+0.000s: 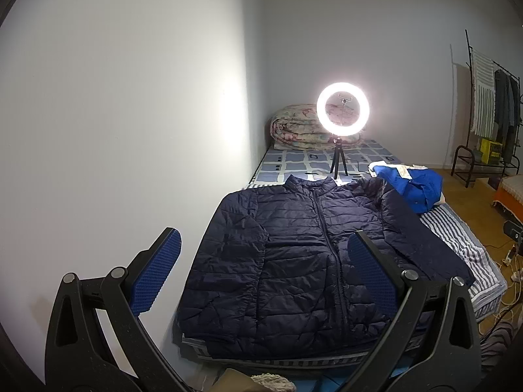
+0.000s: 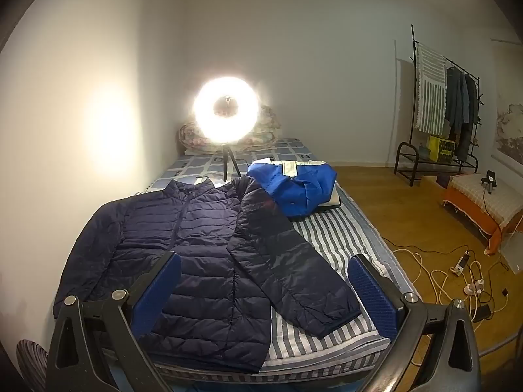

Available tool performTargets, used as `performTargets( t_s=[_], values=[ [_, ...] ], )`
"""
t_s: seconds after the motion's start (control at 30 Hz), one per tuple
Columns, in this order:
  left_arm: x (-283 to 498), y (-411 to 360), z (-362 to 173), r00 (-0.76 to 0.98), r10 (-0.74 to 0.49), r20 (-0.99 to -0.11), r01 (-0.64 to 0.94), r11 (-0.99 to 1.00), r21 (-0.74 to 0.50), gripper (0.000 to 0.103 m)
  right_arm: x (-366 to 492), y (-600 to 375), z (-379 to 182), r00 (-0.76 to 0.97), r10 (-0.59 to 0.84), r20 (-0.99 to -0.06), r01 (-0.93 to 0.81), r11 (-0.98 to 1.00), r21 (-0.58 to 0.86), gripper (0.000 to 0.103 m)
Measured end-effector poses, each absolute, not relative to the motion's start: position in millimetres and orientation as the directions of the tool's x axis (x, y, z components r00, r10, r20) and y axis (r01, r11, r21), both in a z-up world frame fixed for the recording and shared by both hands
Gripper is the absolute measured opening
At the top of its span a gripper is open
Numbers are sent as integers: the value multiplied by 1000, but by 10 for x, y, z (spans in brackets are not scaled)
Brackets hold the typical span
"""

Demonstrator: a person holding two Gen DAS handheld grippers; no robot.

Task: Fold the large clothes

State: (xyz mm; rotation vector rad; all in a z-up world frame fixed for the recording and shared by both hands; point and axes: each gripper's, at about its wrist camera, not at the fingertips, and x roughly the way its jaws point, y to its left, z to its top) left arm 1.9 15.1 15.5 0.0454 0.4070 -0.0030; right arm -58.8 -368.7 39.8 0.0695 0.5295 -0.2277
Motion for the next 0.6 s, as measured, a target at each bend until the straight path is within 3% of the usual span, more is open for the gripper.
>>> performTargets(
  t_s=[0.6],
  values=[
    [55, 270, 115, 918, 13, -397, 5, 999, 43, 103, -555, -3656, 374, 836, -194, -513, 229, 973, 5, 103]
  ],
)
